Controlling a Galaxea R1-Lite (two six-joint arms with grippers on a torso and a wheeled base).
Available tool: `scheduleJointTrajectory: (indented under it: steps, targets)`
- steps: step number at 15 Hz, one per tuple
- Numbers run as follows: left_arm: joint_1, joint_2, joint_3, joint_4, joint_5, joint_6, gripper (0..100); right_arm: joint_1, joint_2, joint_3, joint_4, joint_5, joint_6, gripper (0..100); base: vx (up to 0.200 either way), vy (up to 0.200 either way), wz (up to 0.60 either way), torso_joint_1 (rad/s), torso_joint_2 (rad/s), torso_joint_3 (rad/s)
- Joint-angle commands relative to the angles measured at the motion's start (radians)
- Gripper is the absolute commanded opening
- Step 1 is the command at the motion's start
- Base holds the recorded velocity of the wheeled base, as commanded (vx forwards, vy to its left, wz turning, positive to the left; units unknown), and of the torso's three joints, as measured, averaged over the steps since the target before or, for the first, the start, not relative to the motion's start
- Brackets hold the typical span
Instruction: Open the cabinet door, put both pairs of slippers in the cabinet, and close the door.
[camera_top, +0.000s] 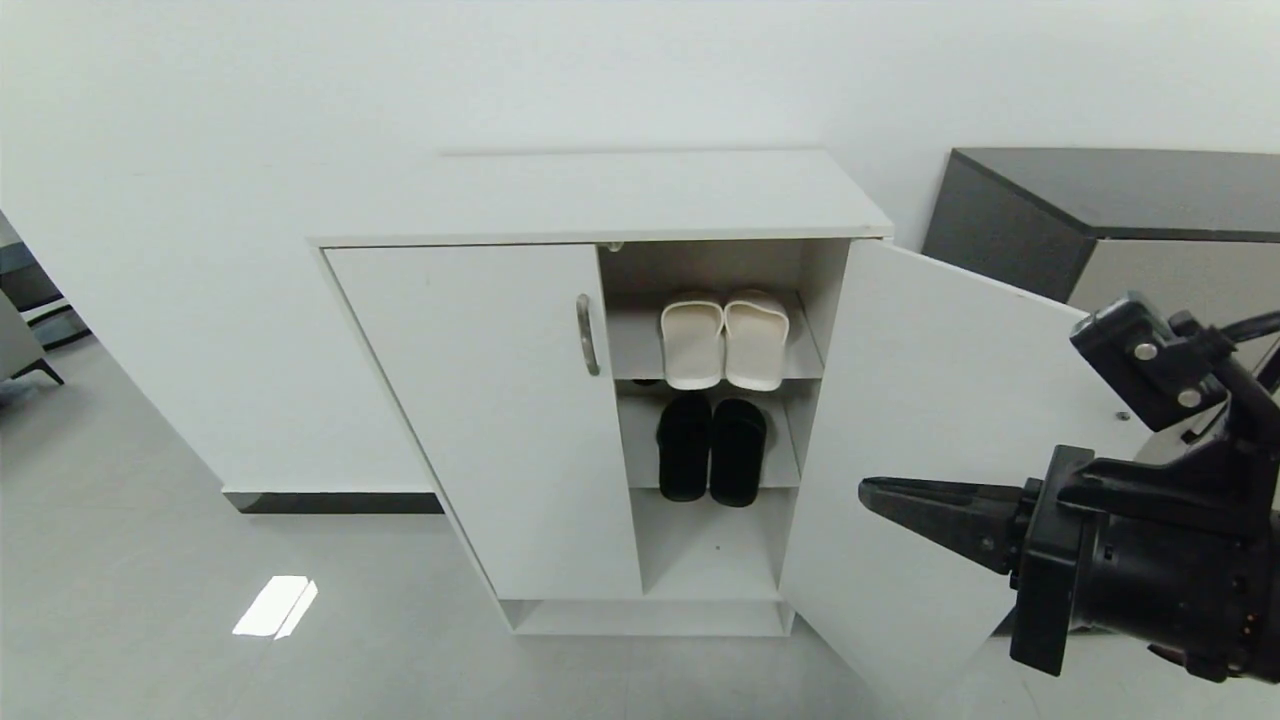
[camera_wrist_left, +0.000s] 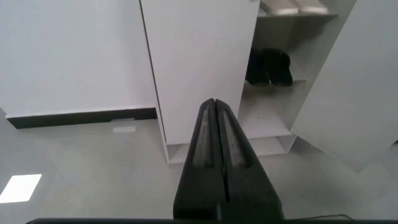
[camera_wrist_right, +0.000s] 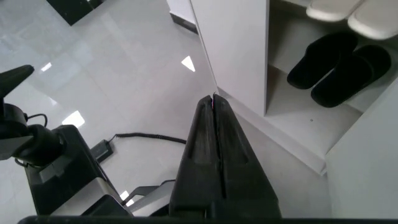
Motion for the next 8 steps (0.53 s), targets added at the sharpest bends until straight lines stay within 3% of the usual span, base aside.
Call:
scheduleJointTrajectory:
  steps: [1,8]
  targets:
    - [0.0,0.001,0.0,-0.001,0.0,0.0,0,0.002,0.001,0.004,-0.001,0.0,0.0,0,0.0,0.0,0.0,0.203,-0.48,-0.276]
    - [0.0,0.001,-0.001,-0.001,0.0,0.0,0,0.022,-0.002,0.008,-0.001,-0.001,0.0,0,0.0,0.0,0.0,0.217,-0.5,-0.286]
